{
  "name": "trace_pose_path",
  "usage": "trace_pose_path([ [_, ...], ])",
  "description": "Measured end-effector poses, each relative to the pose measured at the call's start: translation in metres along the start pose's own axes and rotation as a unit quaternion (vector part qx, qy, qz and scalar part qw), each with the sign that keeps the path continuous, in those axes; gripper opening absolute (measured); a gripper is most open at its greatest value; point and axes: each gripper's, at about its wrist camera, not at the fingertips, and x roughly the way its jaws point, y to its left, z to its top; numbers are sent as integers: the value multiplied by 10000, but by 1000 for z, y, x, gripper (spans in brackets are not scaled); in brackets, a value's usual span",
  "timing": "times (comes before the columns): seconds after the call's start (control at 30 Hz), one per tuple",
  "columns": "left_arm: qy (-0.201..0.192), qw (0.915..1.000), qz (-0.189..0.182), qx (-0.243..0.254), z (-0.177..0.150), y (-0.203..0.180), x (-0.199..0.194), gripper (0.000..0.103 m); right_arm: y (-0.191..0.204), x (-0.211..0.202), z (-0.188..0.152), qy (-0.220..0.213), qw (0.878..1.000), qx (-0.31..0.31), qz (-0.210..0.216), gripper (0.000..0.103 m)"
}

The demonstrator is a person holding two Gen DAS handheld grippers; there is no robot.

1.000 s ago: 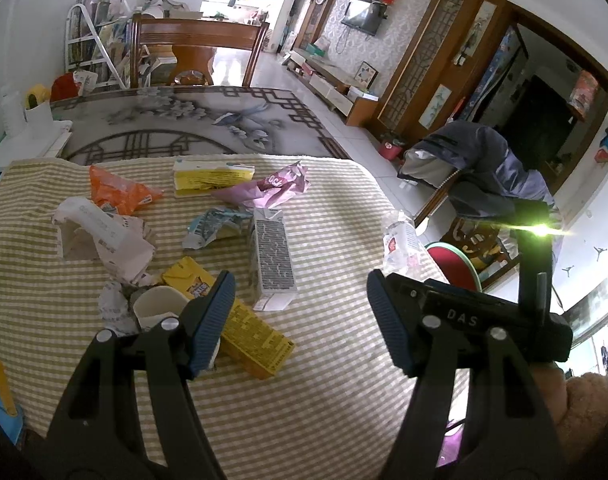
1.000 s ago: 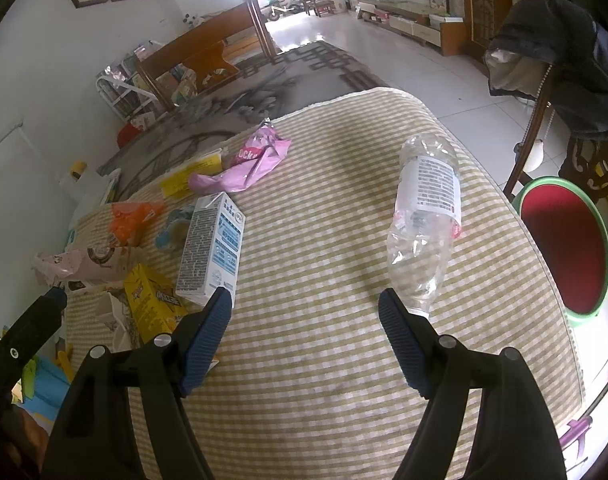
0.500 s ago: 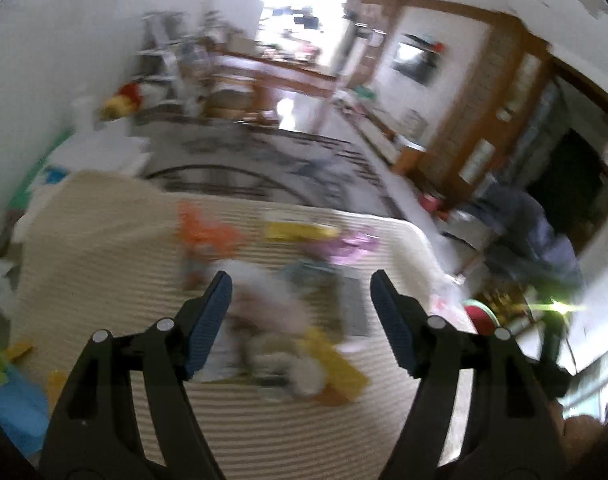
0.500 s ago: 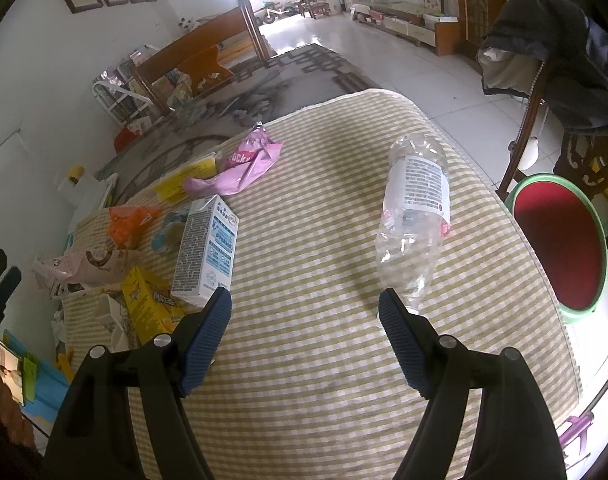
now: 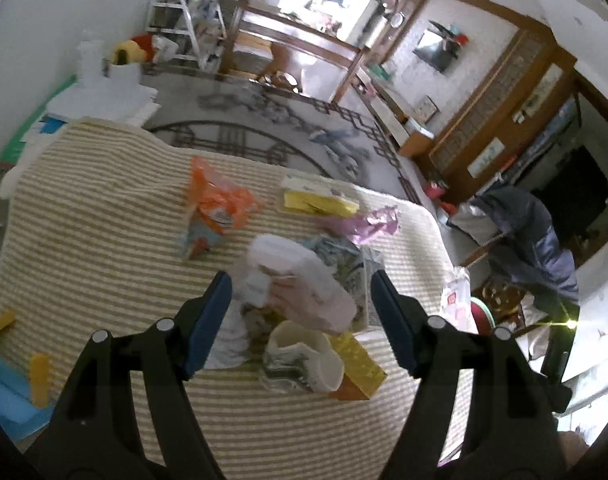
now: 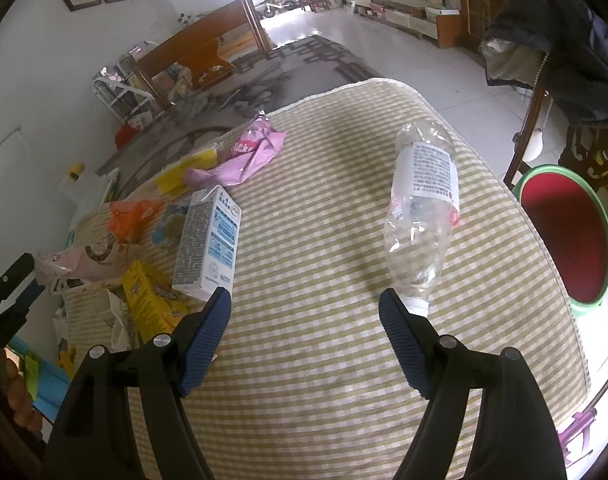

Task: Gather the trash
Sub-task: 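Lower the left gripper onto the crumpled paper pile while the right gripper grasps the yellow juice box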

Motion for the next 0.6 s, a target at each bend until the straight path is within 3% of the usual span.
trace_pose_path([
  [0.17,290,9994,-35,-200,-1,6,24,69,-1,0,1,-14,10000,-4,-29,74],
  [0.3,218,9997,-81,-92,-1,4,26,68,1,1,1,1,10000,-17,-25,74],
  [0.43,165,9998,-80,-15,-1,5,22,60,9,2,1,2,9999,-116,16,74],
  [0.6,-126,9997,30,-191,0,21,-1,58,27,0,0,-41,9992,-388,123,74],
])
